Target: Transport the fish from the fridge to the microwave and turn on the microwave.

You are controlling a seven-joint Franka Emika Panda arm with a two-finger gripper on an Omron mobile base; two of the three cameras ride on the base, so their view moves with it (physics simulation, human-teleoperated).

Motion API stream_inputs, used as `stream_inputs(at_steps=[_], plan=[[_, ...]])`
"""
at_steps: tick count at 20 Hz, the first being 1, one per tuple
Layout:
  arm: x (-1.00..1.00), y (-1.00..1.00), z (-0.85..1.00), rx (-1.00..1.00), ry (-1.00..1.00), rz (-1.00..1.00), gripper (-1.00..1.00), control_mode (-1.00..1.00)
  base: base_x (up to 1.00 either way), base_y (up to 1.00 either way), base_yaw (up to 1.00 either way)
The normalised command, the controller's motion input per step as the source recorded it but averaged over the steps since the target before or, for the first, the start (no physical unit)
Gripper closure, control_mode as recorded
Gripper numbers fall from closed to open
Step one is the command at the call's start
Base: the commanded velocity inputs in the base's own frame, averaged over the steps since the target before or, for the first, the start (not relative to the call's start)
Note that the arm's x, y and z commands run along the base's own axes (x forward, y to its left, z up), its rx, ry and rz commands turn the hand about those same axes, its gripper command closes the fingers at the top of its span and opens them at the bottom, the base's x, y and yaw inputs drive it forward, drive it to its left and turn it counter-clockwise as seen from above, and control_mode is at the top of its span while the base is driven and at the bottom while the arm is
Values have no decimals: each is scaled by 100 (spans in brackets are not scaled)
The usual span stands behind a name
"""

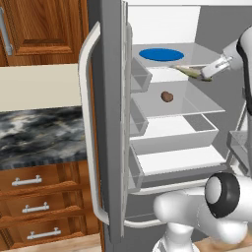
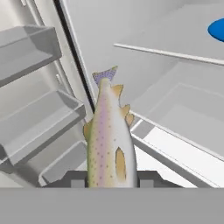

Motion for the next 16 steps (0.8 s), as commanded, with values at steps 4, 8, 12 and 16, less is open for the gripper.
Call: stream_inputs(at_steps=[4,8,12,16], plan=[[-56,5,-14,-6,15,-11,100,-100,0,0,0],[-43,1,-19,-12,12,-11,100,-100,0,0,0],[-33,0,-19,-10,6,-13,100,-100,0,0,0],[-41,0,-19,-5,0,-15,100,-100,0,0,0]])
